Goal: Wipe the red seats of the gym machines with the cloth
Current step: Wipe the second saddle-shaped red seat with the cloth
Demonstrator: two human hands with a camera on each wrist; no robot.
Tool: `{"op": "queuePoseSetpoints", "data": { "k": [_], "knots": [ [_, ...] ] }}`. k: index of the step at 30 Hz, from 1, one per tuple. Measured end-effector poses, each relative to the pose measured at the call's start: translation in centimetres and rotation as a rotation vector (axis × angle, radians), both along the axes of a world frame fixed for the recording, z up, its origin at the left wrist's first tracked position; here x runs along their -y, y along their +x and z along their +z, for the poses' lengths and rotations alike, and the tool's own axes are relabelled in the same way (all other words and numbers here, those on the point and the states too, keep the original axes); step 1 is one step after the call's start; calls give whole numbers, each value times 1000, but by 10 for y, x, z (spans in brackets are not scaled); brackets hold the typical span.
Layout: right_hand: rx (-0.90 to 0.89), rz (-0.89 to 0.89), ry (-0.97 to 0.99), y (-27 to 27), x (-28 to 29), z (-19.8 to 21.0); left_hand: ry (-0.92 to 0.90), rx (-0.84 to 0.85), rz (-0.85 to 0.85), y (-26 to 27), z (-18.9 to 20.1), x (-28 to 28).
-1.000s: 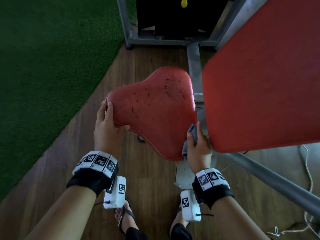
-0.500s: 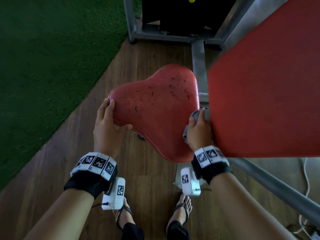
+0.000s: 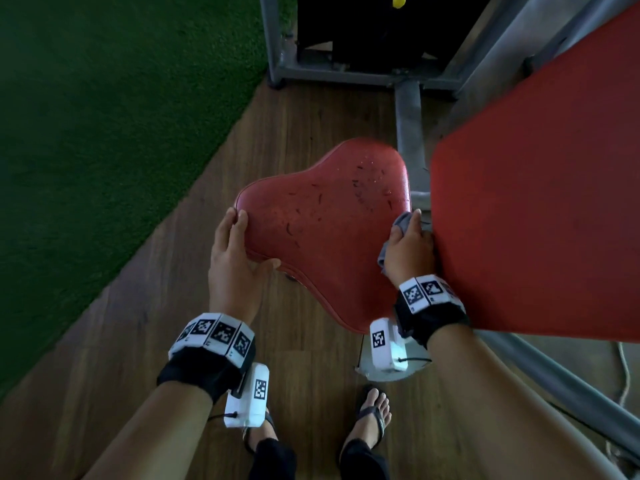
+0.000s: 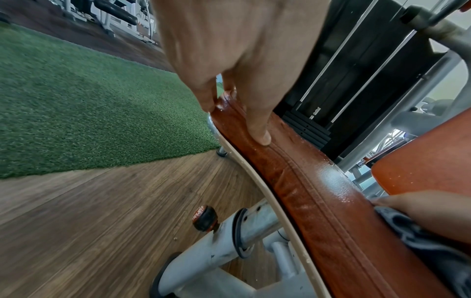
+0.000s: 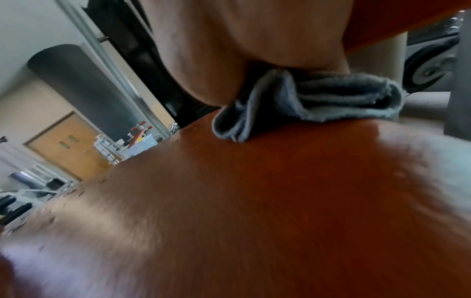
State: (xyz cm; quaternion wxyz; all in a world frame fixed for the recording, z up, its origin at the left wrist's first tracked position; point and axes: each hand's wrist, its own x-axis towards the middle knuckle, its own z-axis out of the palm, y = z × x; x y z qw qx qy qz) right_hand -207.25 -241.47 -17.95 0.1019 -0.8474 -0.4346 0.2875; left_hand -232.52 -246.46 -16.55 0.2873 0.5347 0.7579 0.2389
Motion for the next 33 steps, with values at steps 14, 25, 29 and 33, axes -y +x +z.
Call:
{"op": "queuePoseSetpoints", "data": {
  "k": [14,25,29,33],
  "knots": [
    [199,322,94,-11,1,-10,28,16,11,-2,-6,1],
    [190,382,66,-7,-2,-14,51,29,17,-3,-8,1],
    [197,354,27,-4,-33,-14,52,39,24,-3,-7,0],
    [150,272,17,-1,-73,-12,33,47,19,-3,-6,0]
  ]
}}
